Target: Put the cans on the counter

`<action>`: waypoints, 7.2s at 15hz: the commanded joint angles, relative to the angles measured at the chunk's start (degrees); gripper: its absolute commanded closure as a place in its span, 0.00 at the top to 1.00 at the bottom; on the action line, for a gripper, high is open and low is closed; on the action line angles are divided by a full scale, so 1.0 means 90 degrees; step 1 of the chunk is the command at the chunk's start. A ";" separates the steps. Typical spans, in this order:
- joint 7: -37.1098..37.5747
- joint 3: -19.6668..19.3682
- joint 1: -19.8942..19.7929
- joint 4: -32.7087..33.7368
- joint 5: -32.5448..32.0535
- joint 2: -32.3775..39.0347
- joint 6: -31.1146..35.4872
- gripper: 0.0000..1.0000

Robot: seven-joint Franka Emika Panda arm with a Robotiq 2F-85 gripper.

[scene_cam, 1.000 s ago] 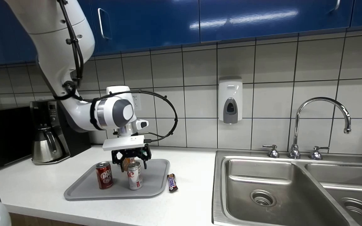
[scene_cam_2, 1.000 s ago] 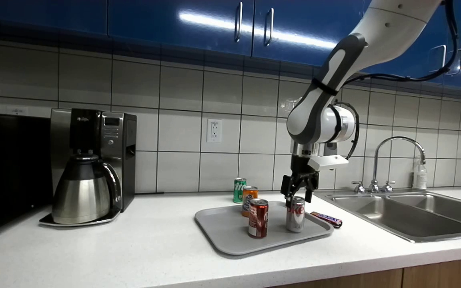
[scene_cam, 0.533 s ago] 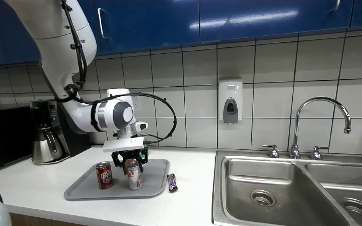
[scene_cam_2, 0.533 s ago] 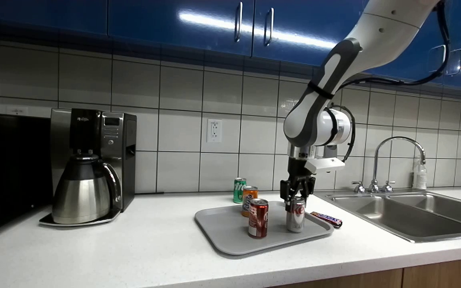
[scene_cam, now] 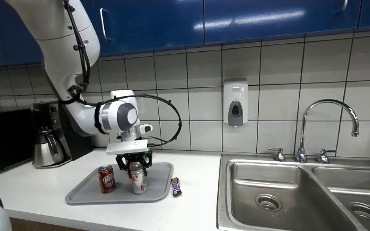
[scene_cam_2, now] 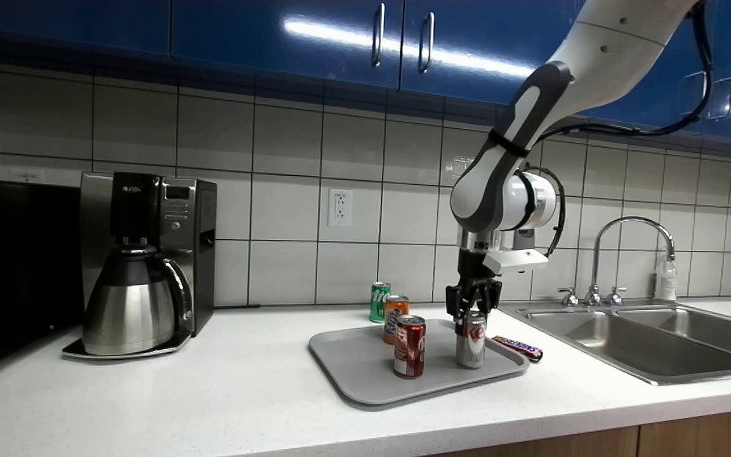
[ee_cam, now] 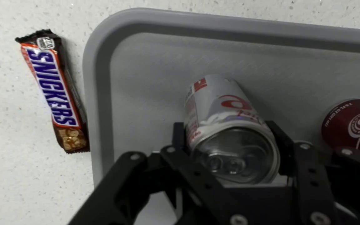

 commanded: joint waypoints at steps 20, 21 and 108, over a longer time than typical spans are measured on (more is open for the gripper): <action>0.0146 -0.1160 -0.1130 0.0191 -0.0595 -0.0801 -0.1115 0.38; 0.0128 -0.1198 -0.1169 0.0178 -0.0606 -0.0794 -0.1097 0.38; -0.0316 0.0855 0.0687 -0.0187 0.0690 -0.0505 0.0181 1.00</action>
